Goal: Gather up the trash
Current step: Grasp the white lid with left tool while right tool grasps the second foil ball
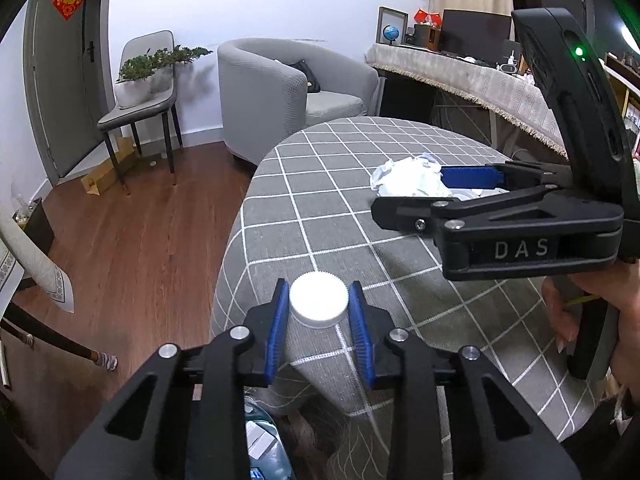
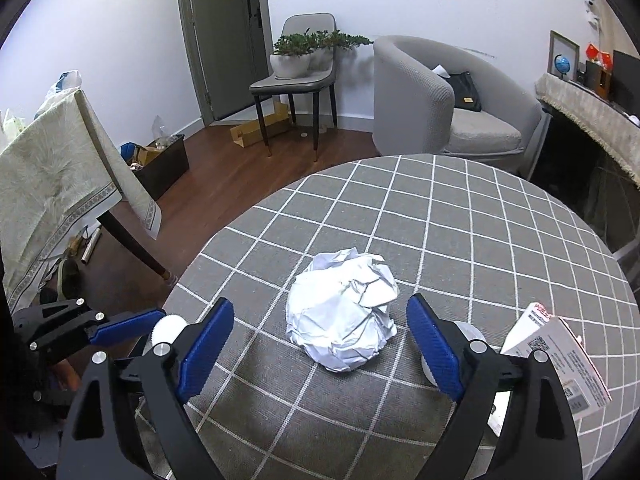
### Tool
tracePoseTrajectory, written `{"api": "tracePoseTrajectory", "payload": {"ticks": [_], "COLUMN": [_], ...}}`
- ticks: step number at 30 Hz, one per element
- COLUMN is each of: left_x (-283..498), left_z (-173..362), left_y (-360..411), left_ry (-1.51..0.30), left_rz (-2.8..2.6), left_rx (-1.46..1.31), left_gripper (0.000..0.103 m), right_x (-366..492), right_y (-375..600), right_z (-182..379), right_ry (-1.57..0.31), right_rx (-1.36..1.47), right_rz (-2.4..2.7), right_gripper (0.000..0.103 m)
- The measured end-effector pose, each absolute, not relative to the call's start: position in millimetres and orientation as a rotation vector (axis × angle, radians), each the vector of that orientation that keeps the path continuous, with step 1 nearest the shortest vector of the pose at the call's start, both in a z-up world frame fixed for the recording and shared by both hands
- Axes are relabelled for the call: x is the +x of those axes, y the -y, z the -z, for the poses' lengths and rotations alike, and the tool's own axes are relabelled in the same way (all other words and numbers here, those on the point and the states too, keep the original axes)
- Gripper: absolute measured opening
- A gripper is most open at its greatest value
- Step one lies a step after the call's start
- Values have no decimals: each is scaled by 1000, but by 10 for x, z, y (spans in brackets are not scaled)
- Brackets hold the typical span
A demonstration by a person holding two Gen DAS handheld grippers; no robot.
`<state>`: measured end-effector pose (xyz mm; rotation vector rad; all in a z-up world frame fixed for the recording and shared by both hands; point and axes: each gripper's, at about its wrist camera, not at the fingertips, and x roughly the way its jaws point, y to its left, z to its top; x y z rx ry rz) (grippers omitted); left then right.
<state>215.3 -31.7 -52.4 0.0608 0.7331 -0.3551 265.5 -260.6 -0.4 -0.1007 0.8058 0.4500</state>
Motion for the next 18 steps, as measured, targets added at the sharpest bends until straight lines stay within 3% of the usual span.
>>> {"api": "tracePoseTrajectory", "payload": {"ticks": [2,5,7,11,18], "left_x": [2156,2170,2169,2140,2041], "left_z": [521,515,507,470,409], "left_y": [314,303,293,249,192], "left_ry": [-733,-733,-732,-724,-718], "left_rz": [356,353,351,343,333], "left_rx": [57,52,48,34,11], "left_gripper": [33,33,33,33,33], "right_x": [2656,2693,2711,2724,2598], "right_y": [2607,2610,2611,2639,2658], "right_z": [7,31,44,59,-22], "right_ry": [-810,-831,-840,-848,-814], "right_rx": [-98,-95,-94,-91,-91], "right_rz": [-452,-454,-453,-447,-451], "right_gripper": [88,71,68,53,51]}}
